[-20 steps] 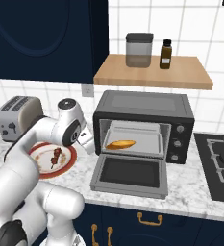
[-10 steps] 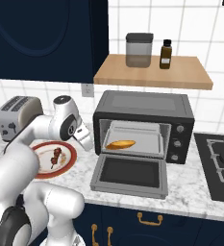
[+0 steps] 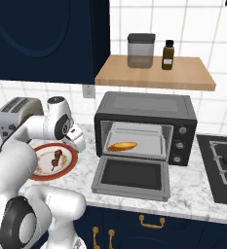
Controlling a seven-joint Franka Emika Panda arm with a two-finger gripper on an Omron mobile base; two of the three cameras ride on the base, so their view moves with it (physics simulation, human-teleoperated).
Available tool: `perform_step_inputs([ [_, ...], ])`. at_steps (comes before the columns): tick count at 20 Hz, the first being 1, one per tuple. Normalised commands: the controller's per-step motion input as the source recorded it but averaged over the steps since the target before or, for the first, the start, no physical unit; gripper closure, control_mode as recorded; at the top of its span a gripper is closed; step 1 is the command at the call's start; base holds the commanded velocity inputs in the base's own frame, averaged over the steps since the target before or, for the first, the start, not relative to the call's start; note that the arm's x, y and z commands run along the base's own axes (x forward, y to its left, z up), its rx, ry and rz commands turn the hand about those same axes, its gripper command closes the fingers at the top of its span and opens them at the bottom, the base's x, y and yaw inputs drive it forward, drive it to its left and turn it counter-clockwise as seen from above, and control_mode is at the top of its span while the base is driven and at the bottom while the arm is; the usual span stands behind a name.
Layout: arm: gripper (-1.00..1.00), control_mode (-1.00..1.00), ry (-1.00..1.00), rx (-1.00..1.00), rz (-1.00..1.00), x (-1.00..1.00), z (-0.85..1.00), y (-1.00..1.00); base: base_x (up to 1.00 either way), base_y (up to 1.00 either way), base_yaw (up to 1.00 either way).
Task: Pick up the kebab skewer and baguette bread, and place them inside the toaster oven. Close the toaster oven door and start by setting the timer.
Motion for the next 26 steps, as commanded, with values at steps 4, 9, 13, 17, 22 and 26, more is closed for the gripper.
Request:
perform_step_inputs([
  [4,-1.0,-1.0,0.13,0.0,0.16,0.0,-0.12,0.68,0.0,0.0,0.0],
  [9,-1.0,-1.0,0.12,0.0,0.14,0.0,-0.2,0.55,0.0,0.0,0.0],
  [13,-1.0,-1.0,0.07,0.0,0.05,0.02,-0.14,0.18,0.0,0.0,0.0],
  [17,-1.0,-1.0,0.04,0.0,0.02,0.07,-0.3,0.19,0.0,0.0,0.0],
  [22,-1.0,-1.0,0.06,0.0,0.04,0.0,-0.28,0.15,0.0,0.0,0.0],
  [26,-1.0,-1.0,0.02,0.0,0.06,0.09,-0.33,0.07,0.0,0.0,0.0],
])
